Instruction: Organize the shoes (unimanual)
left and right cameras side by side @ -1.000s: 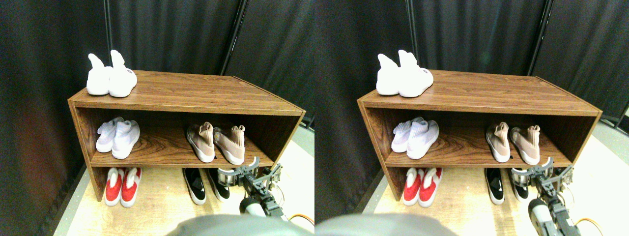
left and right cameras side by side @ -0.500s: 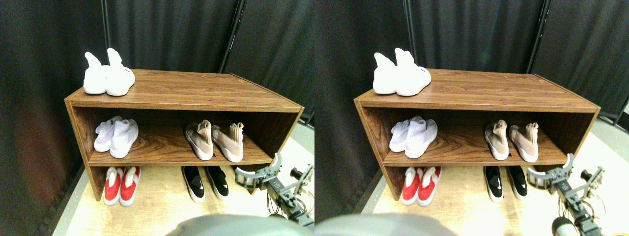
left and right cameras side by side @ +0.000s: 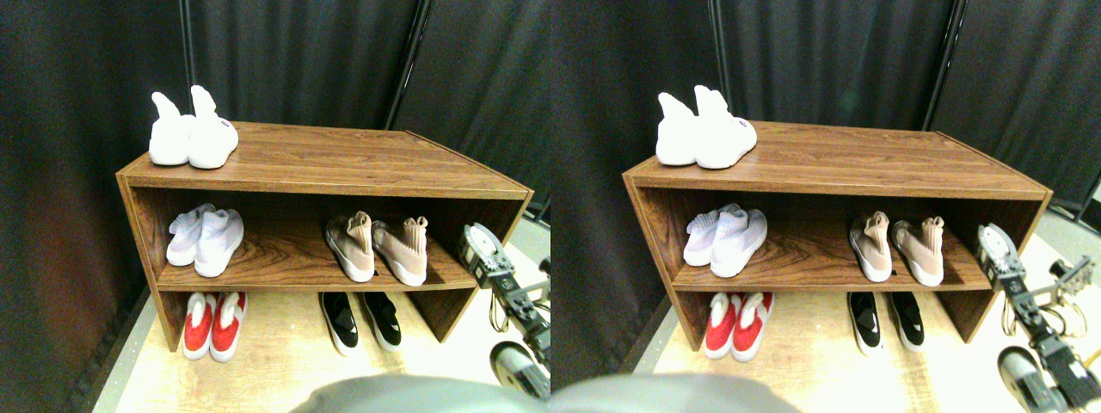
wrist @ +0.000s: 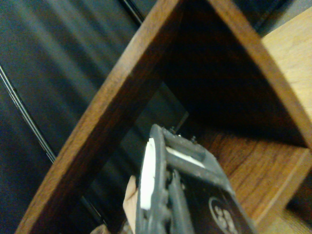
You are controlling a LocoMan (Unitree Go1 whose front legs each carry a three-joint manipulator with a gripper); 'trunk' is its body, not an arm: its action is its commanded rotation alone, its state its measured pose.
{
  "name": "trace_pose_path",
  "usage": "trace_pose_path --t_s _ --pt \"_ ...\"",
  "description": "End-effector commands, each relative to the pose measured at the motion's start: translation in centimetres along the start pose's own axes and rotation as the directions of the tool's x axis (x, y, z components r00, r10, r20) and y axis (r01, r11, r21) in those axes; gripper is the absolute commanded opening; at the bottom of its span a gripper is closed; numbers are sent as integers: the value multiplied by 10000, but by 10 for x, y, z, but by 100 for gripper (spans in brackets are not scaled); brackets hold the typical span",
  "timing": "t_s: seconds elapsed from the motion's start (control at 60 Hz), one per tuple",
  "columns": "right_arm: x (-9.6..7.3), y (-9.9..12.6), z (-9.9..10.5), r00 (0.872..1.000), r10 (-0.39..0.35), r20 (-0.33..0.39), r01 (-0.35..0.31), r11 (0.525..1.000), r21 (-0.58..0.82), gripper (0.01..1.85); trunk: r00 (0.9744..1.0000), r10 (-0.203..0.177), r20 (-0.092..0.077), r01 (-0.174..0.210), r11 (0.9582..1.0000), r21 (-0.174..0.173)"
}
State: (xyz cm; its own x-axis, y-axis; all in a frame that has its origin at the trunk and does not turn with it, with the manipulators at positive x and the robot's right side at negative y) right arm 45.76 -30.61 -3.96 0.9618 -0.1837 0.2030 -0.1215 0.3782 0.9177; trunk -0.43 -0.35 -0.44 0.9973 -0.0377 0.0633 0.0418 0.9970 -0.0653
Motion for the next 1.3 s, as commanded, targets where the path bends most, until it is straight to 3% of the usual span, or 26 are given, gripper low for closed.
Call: trace_pose_path --t_s 0.017,0.217,0.383,0.583,0.733,1.117,1.3 --pt "19 -3 -3 9999 37 118 -40 9998 187 6 9997 117 -191 -120 9998 -156" --pt "44 -21 -14 9944 -1033 232 1025 9941 351 6 9996 218 -181 -221 9996 -199" --pt "52 -37 -23 9860 -1591 502 1598 9871 -113 6 9993 319 -182 -323 9991 -272" --pt "43 -45 -31 9820 -1841 434 1832 9828 228 6 9990 410 -177 -416 9986 -336" --pt "35 -40 -40 9834 -1814 -85 1814 9834 -5 6 9988 464 -128 -469 9980 -427" --pt "35 -42 -61 9764 -2134 -322 2145 9760 367 6 9963 846 -178 -856 9937 -719" --pt "36 -42 -68 9766 -1993 -806 2009 9795 129 6 9959 886 -205 -899 9932 -735"
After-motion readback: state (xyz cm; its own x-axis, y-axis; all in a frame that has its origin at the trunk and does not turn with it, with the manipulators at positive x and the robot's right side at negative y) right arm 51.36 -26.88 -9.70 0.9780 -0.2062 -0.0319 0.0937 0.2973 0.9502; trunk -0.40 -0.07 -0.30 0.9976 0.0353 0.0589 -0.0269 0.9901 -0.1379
